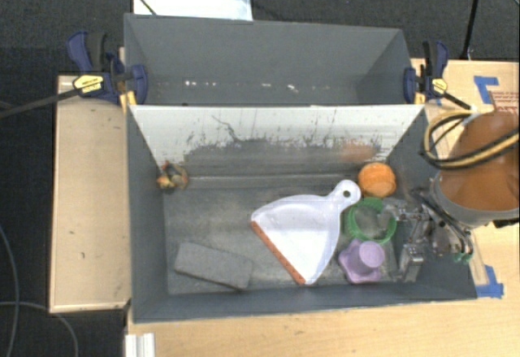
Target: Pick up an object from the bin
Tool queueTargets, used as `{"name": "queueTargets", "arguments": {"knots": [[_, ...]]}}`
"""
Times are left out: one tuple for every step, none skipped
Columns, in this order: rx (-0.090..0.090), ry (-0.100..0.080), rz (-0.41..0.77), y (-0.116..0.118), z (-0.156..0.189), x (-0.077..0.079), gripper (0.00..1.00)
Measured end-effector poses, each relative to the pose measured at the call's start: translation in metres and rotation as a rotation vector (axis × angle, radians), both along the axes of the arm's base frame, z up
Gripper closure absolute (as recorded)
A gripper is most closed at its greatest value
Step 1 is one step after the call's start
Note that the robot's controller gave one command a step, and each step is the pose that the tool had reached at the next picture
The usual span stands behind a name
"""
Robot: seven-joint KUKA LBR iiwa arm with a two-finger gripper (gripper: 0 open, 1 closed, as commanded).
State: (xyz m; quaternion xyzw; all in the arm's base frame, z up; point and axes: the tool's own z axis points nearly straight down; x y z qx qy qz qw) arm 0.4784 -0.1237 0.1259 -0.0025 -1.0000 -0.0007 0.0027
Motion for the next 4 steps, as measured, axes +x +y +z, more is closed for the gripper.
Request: {"name": "queueTargets", "arguments": {"knots": [[-0.002,-0.008,0.006,0.000,0.004,0.002,0.00],[-0.002,-0.007,-0.349,0.010,-0.025,0.015,0.00],[-0.003,-0.005,-0.448,0.015,-0.042,0.042,0.00],[-0.002,-0.008,-0.193,0.053,-0.051,0.017,0.00]]}}
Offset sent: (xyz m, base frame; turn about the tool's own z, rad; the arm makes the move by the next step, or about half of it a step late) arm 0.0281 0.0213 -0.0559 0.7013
